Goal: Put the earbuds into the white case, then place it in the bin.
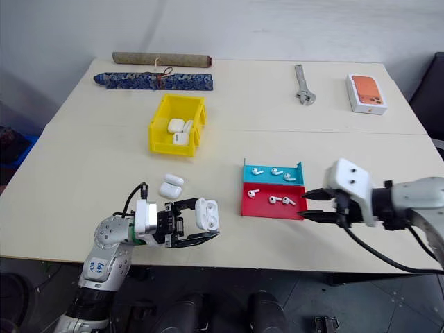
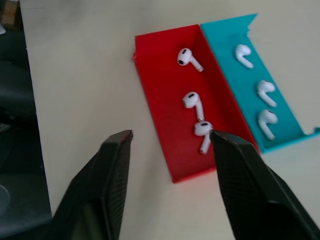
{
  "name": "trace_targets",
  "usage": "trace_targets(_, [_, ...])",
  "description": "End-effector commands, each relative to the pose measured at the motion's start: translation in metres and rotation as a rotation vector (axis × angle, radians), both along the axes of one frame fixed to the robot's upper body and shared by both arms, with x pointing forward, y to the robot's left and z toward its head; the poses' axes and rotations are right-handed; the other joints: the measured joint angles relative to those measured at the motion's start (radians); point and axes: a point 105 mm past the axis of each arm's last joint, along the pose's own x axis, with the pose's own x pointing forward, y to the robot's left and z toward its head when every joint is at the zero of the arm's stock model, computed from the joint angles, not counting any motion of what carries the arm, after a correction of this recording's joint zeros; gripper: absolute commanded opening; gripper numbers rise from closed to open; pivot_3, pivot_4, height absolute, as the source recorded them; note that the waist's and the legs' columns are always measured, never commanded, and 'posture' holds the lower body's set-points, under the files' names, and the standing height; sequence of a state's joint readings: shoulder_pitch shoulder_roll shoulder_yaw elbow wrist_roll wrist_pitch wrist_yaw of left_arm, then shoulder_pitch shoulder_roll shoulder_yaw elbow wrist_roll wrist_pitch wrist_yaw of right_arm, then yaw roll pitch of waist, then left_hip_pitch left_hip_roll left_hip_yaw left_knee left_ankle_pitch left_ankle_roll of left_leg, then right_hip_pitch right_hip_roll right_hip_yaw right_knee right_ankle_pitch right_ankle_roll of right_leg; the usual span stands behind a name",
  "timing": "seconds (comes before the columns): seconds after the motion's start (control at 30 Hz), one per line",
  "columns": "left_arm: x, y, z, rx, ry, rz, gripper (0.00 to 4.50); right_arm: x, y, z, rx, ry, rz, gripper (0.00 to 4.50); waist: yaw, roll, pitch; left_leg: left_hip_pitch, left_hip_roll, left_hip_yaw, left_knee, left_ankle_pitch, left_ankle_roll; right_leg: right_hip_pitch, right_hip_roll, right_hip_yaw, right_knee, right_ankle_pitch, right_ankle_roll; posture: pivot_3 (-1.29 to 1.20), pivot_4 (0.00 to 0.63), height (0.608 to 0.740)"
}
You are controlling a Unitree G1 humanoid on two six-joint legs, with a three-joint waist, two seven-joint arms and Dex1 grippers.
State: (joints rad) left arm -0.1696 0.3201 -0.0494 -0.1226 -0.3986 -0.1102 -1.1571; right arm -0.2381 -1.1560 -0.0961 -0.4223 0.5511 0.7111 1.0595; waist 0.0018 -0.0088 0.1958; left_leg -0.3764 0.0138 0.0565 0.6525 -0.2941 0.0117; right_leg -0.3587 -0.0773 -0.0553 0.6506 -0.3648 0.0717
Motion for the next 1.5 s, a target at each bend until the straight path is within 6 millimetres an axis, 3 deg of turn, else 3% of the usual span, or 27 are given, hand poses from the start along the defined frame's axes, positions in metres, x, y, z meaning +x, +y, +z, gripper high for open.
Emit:
trace_targets(0.03, [-0.003, 0.001, 0.007, -0.007, -0.020, -0.003, 2.75, 0.016, 0.007, -0.004, -0.051, -0.005, -0.087, 2.22, -0.003, 0.000, 0.000, 0.000, 0.000, 0.000, 0.001, 0.000, 0.000, 0.000, 0.000, 0.000, -0.001, 0.000, 0.000, 0.00, 0.150, 0.740])
trace_targets(0.2, [-0.007, 0.002, 0.007, 0.002, -0.019, 0.004, 2.75, 0.037, 0.014, -0.016, -0.163, -0.012, -0.133, 2.22, -0.006, 0.000, 0.000, -0.002, 0.000, 0.000, 0.000, 0.000, 0.001, 0.000, 0.000, 0.000, -0.005, 0.000, 0.001, 0.00, 0.150, 0.740])
trace_targets(0.6, [-0.018, 0.003, 0.012, 0.035, -0.039, -0.017, 2.75, 0.063, 0.031, -0.031, -0.248, -0.016, -0.142, 2.22, -0.011, 0.000, 0.000, -0.002, 0.000, 0.000, -0.002, 0.000, 0.001, 0.000, 0.000, 0.000, -0.006, 0.000, 0.001, 0.00, 0.150, 0.740])
trace_targets(1.5, [-0.016, 0.006, 0.012, 0.039, -0.023, 0.005, 2.75, 0.061, 0.022, -0.042, -0.339, 0.051, -0.153, 2.22, -0.010, 0.000, 0.000, -0.002, 0.000, 0.000, -0.003, 0.000, 0.001, 0.000, 0.000, -0.001, -0.006, 0.000, 0.001, 0.00, 0.150, 0.740])
